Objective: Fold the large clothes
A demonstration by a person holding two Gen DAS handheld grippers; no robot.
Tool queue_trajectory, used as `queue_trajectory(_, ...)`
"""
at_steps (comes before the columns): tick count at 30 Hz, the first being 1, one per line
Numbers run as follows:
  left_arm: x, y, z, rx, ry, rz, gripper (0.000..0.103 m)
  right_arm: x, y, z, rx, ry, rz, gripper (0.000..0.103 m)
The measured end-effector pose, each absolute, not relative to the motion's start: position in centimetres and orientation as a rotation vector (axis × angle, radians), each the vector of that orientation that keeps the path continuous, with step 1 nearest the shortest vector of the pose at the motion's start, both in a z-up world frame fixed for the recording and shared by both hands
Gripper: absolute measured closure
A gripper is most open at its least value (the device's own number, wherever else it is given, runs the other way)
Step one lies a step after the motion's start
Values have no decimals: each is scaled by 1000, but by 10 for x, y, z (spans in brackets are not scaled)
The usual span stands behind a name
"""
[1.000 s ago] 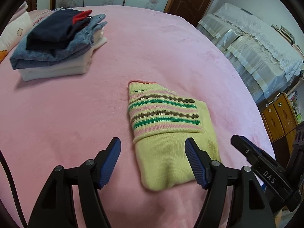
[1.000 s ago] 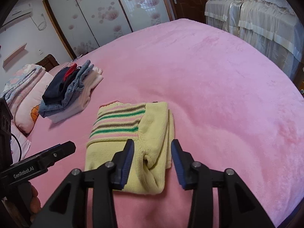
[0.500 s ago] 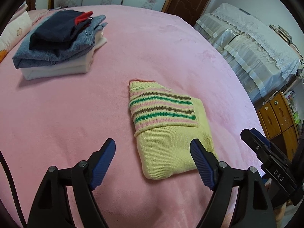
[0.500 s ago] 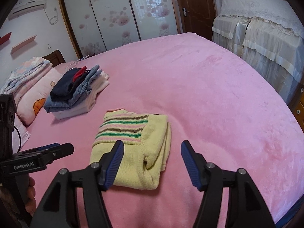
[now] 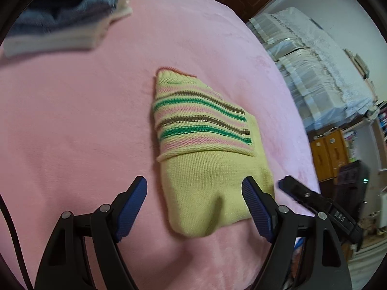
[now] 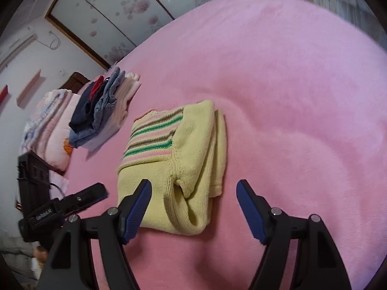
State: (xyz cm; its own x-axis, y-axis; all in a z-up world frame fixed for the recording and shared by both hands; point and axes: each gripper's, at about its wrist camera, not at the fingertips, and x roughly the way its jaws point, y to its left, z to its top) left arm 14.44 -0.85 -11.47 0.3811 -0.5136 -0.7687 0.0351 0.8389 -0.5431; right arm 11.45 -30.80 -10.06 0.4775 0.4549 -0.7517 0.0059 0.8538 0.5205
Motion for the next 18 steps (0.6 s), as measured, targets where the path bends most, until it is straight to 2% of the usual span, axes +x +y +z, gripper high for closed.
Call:
queue_trajectory(13, 179, -16, -174, -666, 1197, -463, 25, 160, -317, -164, 793, 1146, 435, 30)
queue_trajectory(18, 183, -24, -184, -651, 1202, -456, 33, 170, -304, -171, 790, 1140, 485, 31)
